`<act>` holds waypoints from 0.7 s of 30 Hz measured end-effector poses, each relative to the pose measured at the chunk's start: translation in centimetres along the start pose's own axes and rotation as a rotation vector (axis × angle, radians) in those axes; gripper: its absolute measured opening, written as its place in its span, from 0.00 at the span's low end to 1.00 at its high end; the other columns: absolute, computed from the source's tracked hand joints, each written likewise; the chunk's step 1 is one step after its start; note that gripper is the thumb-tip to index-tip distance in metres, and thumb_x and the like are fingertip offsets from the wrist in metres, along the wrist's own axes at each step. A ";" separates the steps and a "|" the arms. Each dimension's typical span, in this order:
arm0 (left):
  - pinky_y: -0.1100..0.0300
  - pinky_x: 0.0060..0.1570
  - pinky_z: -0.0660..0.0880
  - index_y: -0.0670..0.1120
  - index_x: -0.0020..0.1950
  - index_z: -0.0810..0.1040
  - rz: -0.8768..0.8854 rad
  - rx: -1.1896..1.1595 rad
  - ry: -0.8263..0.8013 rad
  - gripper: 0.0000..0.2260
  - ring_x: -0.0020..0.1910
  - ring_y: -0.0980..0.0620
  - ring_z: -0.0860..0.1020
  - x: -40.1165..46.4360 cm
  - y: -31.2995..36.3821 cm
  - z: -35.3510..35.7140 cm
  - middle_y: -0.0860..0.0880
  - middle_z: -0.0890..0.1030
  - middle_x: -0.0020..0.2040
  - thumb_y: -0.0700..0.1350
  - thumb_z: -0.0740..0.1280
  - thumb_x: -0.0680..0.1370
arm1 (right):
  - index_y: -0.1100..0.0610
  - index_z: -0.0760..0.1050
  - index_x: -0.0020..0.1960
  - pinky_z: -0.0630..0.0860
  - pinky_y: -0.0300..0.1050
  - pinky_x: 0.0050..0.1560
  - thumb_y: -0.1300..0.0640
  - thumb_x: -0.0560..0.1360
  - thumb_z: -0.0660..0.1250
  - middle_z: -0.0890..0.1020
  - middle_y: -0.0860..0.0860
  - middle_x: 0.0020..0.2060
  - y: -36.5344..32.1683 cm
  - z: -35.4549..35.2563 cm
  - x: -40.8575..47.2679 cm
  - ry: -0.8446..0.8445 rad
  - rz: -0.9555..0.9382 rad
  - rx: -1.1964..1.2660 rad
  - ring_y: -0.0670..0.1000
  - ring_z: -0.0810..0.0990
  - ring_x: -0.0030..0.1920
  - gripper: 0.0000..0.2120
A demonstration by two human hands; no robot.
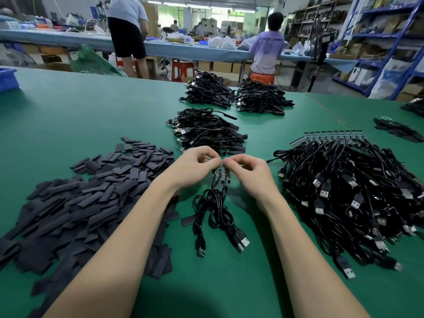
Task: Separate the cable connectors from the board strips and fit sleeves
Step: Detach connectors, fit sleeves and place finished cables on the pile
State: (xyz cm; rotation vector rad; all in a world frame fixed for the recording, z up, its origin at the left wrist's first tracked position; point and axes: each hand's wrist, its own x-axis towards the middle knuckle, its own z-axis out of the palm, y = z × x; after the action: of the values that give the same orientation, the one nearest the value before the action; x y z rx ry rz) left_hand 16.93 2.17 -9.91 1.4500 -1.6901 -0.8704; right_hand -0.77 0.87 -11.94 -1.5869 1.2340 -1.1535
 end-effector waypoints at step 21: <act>0.59 0.44 0.73 0.53 0.45 0.83 -0.110 -0.085 0.042 0.05 0.39 0.58 0.77 -0.4 0.1 0.5 0.54 0.82 0.42 0.52 0.70 0.79 | 0.48 0.85 0.41 0.73 0.37 0.45 0.48 0.74 0.77 0.85 0.40 0.37 0.1 -2.3 0.6 0.293 0.047 0.119 0.38 0.80 0.39 0.06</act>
State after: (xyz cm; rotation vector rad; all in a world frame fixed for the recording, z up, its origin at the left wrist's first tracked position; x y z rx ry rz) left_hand 16.44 2.58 -10.10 1.5041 -1.5366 -0.9527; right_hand -2.91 0.14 -11.32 -1.3271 1.3521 -1.4392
